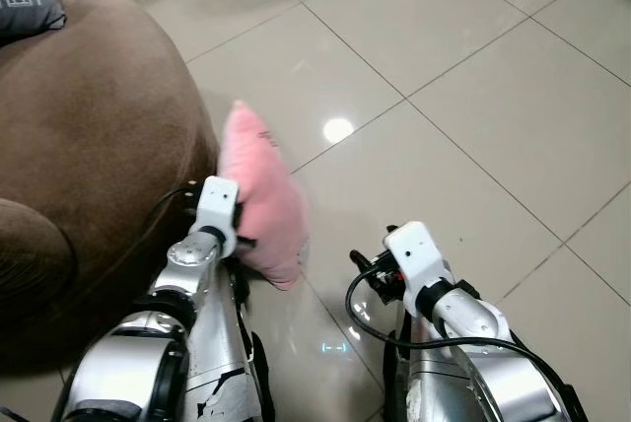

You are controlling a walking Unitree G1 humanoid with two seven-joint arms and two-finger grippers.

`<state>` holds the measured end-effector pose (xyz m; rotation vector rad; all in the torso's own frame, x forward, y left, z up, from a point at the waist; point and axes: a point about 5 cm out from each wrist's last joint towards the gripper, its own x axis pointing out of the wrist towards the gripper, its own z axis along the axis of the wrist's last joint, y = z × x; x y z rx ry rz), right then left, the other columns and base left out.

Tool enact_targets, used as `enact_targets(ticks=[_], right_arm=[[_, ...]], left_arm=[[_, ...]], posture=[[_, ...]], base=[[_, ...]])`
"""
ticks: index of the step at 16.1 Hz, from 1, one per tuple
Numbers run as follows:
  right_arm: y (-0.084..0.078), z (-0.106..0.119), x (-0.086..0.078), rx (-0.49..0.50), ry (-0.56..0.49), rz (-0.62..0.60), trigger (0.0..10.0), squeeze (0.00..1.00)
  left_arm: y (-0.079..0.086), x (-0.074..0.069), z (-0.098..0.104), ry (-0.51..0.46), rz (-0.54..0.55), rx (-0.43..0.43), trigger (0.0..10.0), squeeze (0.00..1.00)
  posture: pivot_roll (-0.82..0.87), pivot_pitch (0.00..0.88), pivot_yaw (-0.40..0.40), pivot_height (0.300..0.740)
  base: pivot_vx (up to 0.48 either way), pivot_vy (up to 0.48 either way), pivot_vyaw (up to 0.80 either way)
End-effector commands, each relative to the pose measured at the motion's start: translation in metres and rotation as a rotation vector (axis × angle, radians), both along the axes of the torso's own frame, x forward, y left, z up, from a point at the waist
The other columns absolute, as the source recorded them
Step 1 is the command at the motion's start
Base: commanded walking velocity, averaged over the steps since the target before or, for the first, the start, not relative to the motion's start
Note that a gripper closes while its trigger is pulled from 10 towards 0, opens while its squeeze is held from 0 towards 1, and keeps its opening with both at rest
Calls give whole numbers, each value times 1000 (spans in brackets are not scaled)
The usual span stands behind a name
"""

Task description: Move the pillow to the sofa from floor

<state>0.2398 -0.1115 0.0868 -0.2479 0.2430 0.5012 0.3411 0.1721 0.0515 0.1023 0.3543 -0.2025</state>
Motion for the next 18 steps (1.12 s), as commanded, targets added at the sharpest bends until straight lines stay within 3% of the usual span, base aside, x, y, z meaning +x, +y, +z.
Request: enact_targets(ticks=[1, 3, 4, 6, 7, 8, 10, 12, 13, 14, 18], right_arm=[[0, 7, -6, 65, -38, -28, 10000, 0], [-2, 15, -10, 109, -71, -65, 10000, 0], [-11, 25, -6, 123, -113, -131, 10000, 0], [-17, 32, -3, 164, -134, -184, 10000, 0], [-22, 38, -1, 179, -164, -240, 10000, 0], [-25, 43, 2, 190, -196, -286, 10000, 0], [-28, 52, 7, 192, -237, -338, 10000, 0], [-32, 57, 13, 186, -253, -356, 10000, 0], [-35, 58, 17, 178, -256, -367, 10000, 0], [-37, 59, 21, 187, -255, -391, 10000, 0], [-44, 64, 27, 177, -255, -407, 10000, 0]], left_arm=[[-6, 2, 9, -62, -49, -91, 0, 0], [-13, 12, 33, -182, -64, -192, 0, 0], [-13, 20, 69, -335, -45, -259, 0, 0], [-12, 19, 91, -432, -30, -259, 0, 0], [-10, 13, 106, -505, -10, -238, 1686, 0], [-9, 4, 114, -547, -30, -229, 10000, 0], [-16, -21, 112, -559, -135, -137, 10000, 0], [-23, -39, 115, -581, -121, -81, 10000, 0], [-24, -42, 118, -610, -91, -9, 10000, 0], [-26, -44, 122, -624, -94, 7, 10000, 0], [-29, -46, 122, -584, -92, -19, 10000, 0]], posture=[[-80, 168, 64, 496], [-82, 126, 53, 496], [-90, 103, 53, 496], [-90, 81, 51, 501], [-91, 56, 55, 511], [-96, 44, 57, 521], [-92, 31, 47, 541], [-60, 14, 18, 566], [-52, 9, 10, 576], [-40, 8, 5, 586], [-53, 17, 18, 621]], base=[[0, 0, 0], [0, 0, 0], [0, 0, 0], [0, 0, 0], [0, 0, 0], [0, 0, 0], [0, 0, 0], [0, 0, 0], [0, 0, 0], [0, 0, 0], [0, 0, 0]])
